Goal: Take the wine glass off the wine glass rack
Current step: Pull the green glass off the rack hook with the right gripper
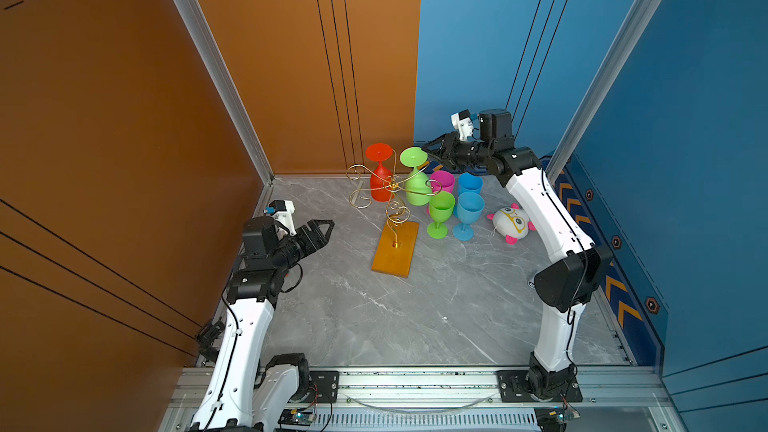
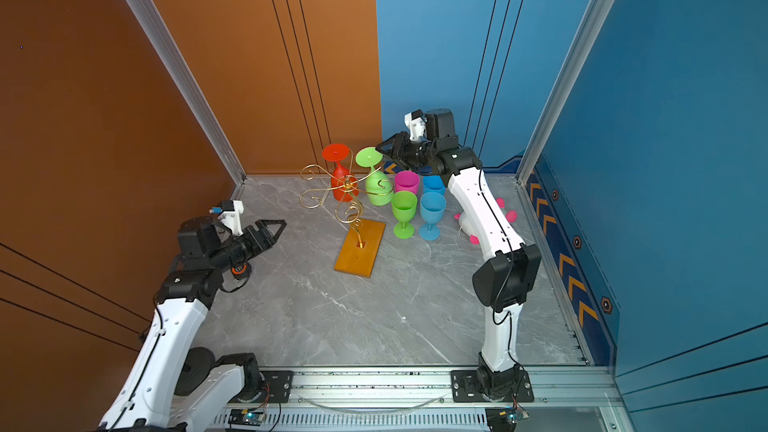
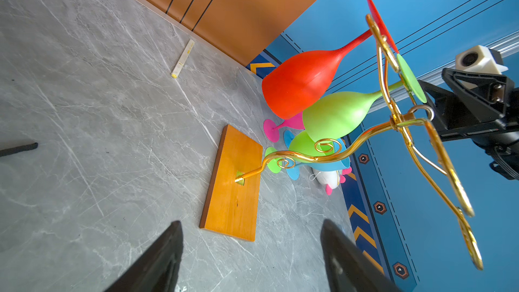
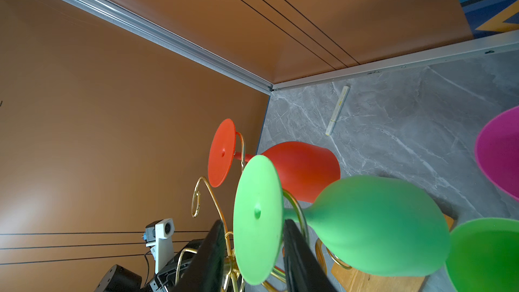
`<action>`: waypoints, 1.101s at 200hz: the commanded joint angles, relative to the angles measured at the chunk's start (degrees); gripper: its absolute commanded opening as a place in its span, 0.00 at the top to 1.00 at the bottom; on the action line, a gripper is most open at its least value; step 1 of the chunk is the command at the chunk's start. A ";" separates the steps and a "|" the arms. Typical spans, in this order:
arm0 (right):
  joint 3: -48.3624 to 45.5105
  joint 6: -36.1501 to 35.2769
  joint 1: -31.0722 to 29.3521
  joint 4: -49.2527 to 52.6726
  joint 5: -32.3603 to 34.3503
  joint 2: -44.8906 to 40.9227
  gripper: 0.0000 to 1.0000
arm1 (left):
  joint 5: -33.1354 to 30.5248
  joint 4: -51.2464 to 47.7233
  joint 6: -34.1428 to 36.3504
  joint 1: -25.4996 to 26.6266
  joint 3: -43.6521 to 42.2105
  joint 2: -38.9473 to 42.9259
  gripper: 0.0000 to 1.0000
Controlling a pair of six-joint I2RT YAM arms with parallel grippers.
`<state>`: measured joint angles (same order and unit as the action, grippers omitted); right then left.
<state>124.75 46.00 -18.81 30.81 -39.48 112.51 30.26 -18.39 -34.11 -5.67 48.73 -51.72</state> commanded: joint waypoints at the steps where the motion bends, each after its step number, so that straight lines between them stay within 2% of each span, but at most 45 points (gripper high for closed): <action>1: -0.15 1.12 -0.35 -2.42 -1.83 0.47 0.64 | 0.98 -0.94 0.01 -0.40 0.16 0.12 0.22; 96: -0.12 3.22 -1.61 -4.26 -2.77 2.52 0.69 | 0.97 -1.03 0.09 -0.51 0.23 0.30 0.22; 133: -0.69 2.98 -1.58 -4.22 -2.55 2.89 0.77 | 0.90 -1.38 0.27 -0.66 0.27 0.65 0.22; 182: -1.97 2.34 -1.24 -4.26 -2.71 2.33 0.93 | 0.85 -1.82 0.27 -0.81 0.32 1.11 0.22; 220: -2.05 2.21 -0.88 -4.26 -2.98 1.19 0.99 | 1.01 -1.91 0.06 -1.00 0.50 1.36 0.22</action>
<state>123.33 48.93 -19.92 27.35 -40.99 114.63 30.26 -19.16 -34.09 -6.17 48.73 -51.20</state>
